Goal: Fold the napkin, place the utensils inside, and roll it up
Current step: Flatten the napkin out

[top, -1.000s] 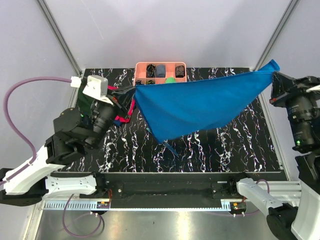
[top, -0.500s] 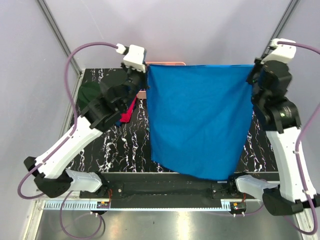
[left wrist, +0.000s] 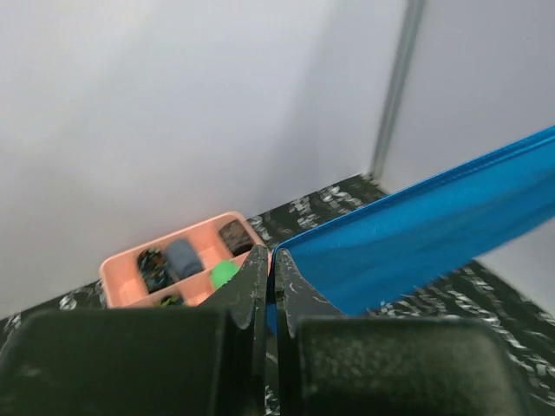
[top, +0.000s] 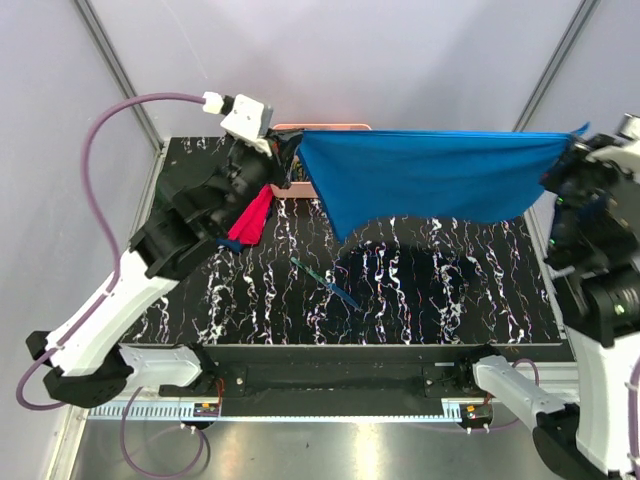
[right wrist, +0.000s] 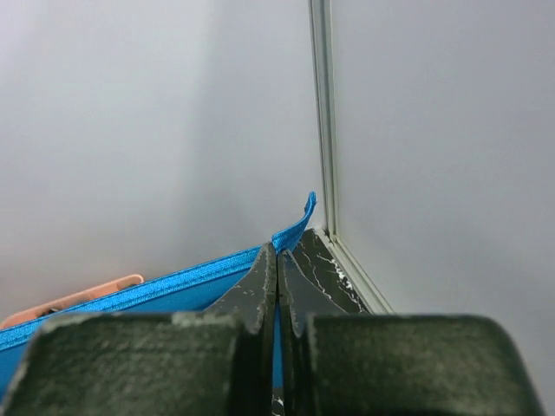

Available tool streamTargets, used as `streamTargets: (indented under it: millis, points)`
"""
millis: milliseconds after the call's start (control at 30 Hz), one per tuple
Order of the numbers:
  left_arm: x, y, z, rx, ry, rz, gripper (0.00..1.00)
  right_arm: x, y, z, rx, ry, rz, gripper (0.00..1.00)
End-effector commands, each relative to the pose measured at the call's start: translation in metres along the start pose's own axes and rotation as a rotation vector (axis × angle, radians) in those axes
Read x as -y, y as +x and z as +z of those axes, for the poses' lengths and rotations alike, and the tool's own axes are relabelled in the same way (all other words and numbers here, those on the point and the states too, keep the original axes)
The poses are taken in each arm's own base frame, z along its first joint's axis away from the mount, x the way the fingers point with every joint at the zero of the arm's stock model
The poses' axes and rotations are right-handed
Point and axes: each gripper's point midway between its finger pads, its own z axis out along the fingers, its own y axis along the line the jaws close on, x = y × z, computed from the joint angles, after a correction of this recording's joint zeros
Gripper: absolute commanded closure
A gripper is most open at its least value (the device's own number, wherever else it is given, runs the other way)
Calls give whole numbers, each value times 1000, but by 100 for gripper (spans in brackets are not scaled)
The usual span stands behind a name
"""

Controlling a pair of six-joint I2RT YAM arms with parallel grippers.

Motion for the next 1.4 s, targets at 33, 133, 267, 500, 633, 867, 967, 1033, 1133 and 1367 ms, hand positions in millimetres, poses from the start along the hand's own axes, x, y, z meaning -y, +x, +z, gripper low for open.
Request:
streamTargets:
  millis: [33, 133, 267, 500, 633, 867, 967, 1033, 1133, 1367]
  points:
    - [18, -78, -41, 183, 94, -64, 100, 21, -42, -25, 98, 15, 63, 100]
    - [39, -100, -56, 222, 181, -92, 100, 23, -56, -37, 115, -17, 93, 100]
    - [60, -120, -65, 255, 284, -129, 100, 26, -71, -40, 132, -13, 100, 100]
    - [49, -64, 45, 71, 208, -97, 100, 5, -22, 37, 13, 162, -96, 100]
    - [30, -20, 111, -16, 187, -123, 100, 12, 11, 81, -21, 256, -119, 100]
    - [-14, 130, 233, -204, 149, -174, 100, 41, 170, 211, -276, 307, -188, 100]
    - [-21, 186, 272, -226, 157, -162, 100, 48, 243, 265, -357, 304, -198, 100]
    - [-16, 190, 288, -162, 202, -149, 90, 48, 258, 294, -356, 308, -199, 100]
    - [-10, 215, 303, -122, 249, -128, 18, 49, 313, 329, -434, 302, -241, 85]
    - [-1, 154, 275, 6, 291, -95, 1, 6, 352, 325, -563, 56, -174, 14]
